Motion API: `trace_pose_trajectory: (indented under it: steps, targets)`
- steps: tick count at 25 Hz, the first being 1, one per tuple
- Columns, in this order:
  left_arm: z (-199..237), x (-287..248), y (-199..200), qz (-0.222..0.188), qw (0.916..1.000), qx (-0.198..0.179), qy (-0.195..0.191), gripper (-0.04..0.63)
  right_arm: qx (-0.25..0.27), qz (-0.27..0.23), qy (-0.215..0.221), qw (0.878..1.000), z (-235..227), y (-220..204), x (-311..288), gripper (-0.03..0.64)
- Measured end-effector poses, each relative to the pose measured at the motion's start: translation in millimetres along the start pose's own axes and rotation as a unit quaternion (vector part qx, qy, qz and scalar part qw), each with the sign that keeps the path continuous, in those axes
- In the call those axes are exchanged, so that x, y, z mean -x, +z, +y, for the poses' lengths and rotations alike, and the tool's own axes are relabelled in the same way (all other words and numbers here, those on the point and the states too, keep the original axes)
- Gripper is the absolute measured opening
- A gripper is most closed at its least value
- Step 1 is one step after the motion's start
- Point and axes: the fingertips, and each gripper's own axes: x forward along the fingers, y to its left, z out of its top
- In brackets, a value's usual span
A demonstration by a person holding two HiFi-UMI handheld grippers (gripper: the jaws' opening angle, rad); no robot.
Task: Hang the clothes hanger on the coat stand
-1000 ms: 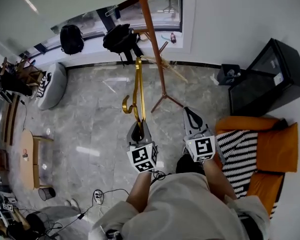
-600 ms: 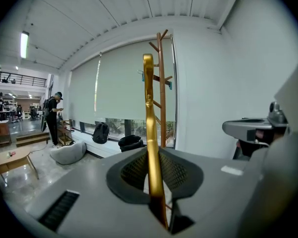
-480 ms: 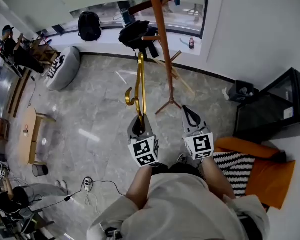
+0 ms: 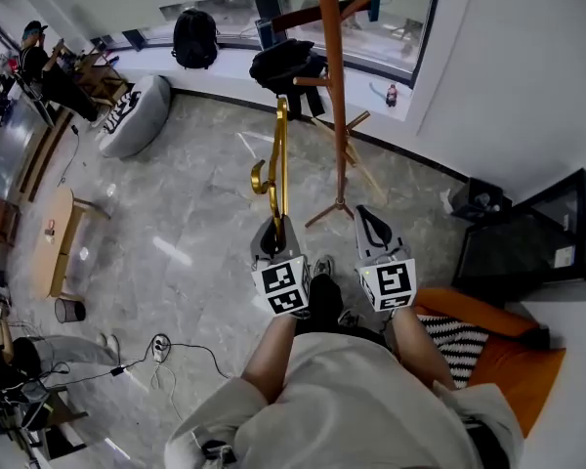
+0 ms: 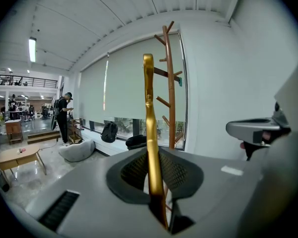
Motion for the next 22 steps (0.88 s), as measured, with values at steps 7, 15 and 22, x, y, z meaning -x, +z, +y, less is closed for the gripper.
trace_pose_trajectory:
  steps: [7, 15, 22]
  targets:
    - [-4, -45, 17, -0.006, 0.9999, -0.004, -0.009, 0.052, 0.004, 0.0, -0.012, 1.0, -28, 4, -27, 0.005]
    - [0, -96, 36, -0.001, 0.9997, -0.015, -0.021, 0.052, -0.003, 0.01, -0.025, 1.0, -49, 1, -65, 0.005]
    - [-1, -130, 53, -0.001, 0.9992, -0.029, -0.027, 0.052, -0.008, 0.012, -0.036, 0.999, -59, 1, -86, 0.005]
